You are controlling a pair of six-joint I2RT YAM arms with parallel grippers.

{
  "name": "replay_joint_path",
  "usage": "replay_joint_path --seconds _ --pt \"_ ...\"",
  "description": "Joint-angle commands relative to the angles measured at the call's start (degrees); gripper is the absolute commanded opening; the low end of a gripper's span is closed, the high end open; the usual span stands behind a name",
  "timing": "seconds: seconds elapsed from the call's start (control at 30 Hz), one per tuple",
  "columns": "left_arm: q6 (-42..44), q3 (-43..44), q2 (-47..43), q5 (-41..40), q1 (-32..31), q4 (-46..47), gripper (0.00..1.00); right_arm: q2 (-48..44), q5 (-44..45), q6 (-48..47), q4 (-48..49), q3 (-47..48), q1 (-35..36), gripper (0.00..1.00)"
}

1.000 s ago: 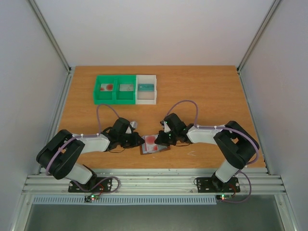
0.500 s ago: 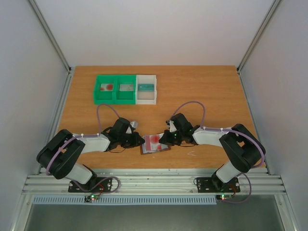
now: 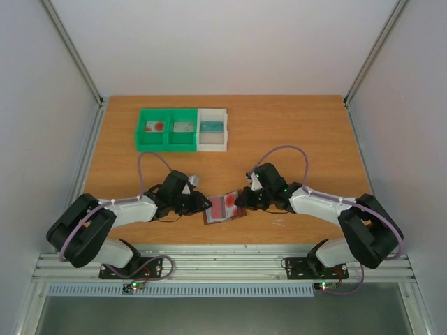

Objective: Take the credit cards out of the card holder

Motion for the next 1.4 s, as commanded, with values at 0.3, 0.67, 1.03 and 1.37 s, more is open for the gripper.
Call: replay_joint_path --seconds 0.3,0.67,1.03,1.37 --pt "-7.5 0.9 -8.4 3.4 -2.0 4.5 0.52 -10.8 -0.8 1.2 -7.3 1.5 -0.3 0.01" --pt "-20.4 -4.9 -8.3 8.0 -3.0 30.0 0.53 -19.4 -7.6 10.7 4.7 -1.2 -0.4 0.01" --pt "-25.5 -8.0 -8.2 7.9 -3.1 44.3 0.06 -22.1 -9.1 10.8 4.9 -1.9 -0.3 0.01" --pt "-25.9 -8.2 -8.6 10.9 -3.1 48.4 0.00 -22.8 -11.0 4.3 -4.1 1.8 -0.4 0.16"
